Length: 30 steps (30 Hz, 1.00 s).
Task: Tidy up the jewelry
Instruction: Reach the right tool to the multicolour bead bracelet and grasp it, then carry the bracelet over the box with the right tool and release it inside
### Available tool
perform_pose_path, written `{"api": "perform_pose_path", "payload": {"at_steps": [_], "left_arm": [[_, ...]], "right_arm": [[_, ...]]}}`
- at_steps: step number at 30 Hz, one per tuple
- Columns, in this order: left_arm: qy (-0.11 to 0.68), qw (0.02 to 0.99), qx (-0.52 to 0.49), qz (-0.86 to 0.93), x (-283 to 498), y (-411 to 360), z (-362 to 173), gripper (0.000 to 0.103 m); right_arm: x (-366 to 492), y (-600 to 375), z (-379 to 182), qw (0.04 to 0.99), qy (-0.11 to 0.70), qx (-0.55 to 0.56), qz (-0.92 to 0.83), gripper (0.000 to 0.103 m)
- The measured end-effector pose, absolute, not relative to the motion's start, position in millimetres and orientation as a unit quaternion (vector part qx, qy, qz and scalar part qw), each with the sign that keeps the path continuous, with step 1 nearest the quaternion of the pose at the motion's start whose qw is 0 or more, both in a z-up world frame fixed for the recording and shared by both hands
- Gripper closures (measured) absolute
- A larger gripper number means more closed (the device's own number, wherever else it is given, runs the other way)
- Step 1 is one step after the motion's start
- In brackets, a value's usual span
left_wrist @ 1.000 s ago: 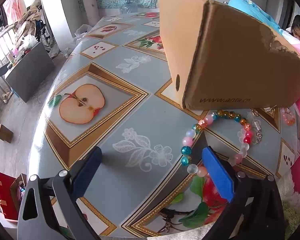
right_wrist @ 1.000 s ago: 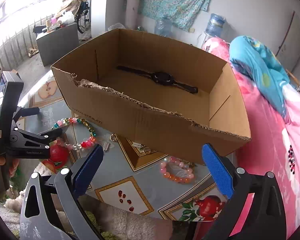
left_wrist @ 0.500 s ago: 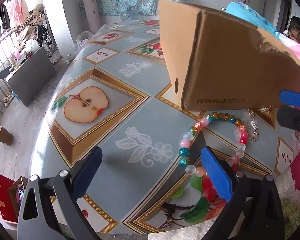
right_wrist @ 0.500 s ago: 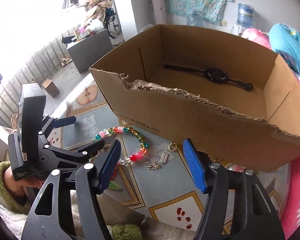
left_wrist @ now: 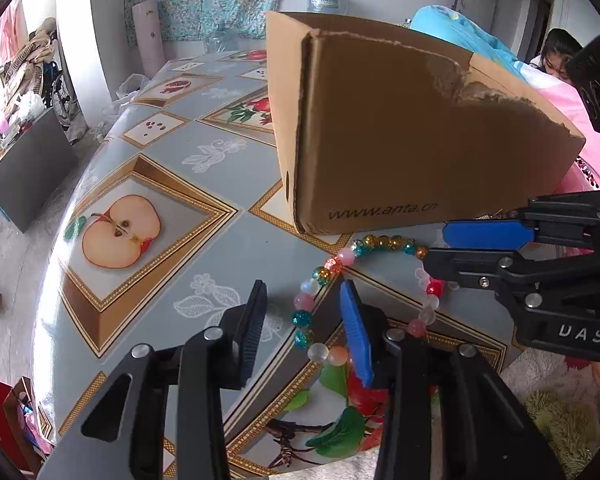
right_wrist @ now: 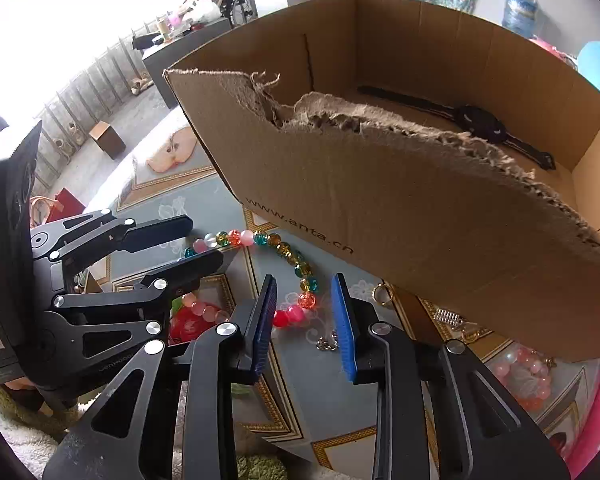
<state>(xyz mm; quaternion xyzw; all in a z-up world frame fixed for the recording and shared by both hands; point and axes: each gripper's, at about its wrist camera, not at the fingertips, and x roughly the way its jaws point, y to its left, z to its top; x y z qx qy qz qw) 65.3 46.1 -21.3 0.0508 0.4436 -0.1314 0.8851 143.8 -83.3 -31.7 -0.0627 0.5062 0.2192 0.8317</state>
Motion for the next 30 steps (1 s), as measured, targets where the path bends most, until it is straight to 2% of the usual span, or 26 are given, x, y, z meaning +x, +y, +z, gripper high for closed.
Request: {"api": "perform_pose_path", "payload": {"at_steps": [7,8,10,19,30], "left_arm": [[0.439,0.888,0.07,-0.12,68,45,-22,0.082],[0.438,0.888,0.072,-0.119,69,45,-22,0.085],[0.438,0.889,0.068,-0.117,70,47,-22,0.092],[0.429,0.894,0.056,-0.118,65,49,-16,0.094],[0.383,0.915,0.056,-0.115,42,45,26,0.094]], "right_arm": [[146,-70,-38,0.831,0.504,-0.098,0.212,0.09],[145,-68,-37,0.832,0.502,-0.104,0.211,0.094],[144,-67,-37,0.831,0.502,-0.103,0.215,0.095],[137,-70,-26,0.834,0.495,-0.088,0.227,0.096],[106,-96,9,0.856,0.451,-0.08,0.24,0.096]]}}
